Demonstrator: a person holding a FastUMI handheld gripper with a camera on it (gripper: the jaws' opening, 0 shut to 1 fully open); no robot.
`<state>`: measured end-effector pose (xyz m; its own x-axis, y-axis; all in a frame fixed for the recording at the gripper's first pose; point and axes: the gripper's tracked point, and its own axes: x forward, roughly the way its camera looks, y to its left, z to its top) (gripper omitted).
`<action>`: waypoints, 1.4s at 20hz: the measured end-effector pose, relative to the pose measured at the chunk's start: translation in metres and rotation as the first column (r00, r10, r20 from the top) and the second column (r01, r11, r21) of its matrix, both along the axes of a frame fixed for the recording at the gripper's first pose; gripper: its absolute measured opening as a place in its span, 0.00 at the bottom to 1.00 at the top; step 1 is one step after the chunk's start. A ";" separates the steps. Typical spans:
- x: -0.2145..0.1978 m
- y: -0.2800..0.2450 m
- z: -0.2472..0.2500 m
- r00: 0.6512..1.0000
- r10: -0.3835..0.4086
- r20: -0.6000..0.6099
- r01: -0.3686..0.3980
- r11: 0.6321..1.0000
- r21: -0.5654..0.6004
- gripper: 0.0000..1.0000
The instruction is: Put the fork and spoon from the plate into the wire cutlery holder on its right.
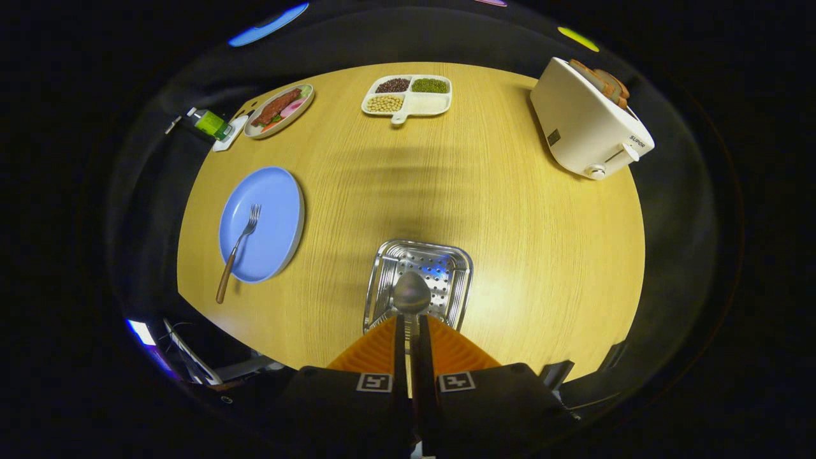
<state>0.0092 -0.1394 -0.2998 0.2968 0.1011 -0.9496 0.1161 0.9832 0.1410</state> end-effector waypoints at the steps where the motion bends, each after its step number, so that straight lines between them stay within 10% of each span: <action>1: 0.001 0.001 0.003 1.000 -0.007 0.023 0.007 1.000 0.008 0.13; 8: 0.015 0.005 0.044 0.967 -0.025 0.255 0.027 1.000 -0.005 0.55; 18: 0.033 0.134 0.122 0.910 0.010 0.413 -0.072 0.988 0.134 0.55; 28: 0.069 0.285 0.018 0.967 0.030 0.253 -0.092 0.967 0.236 0.55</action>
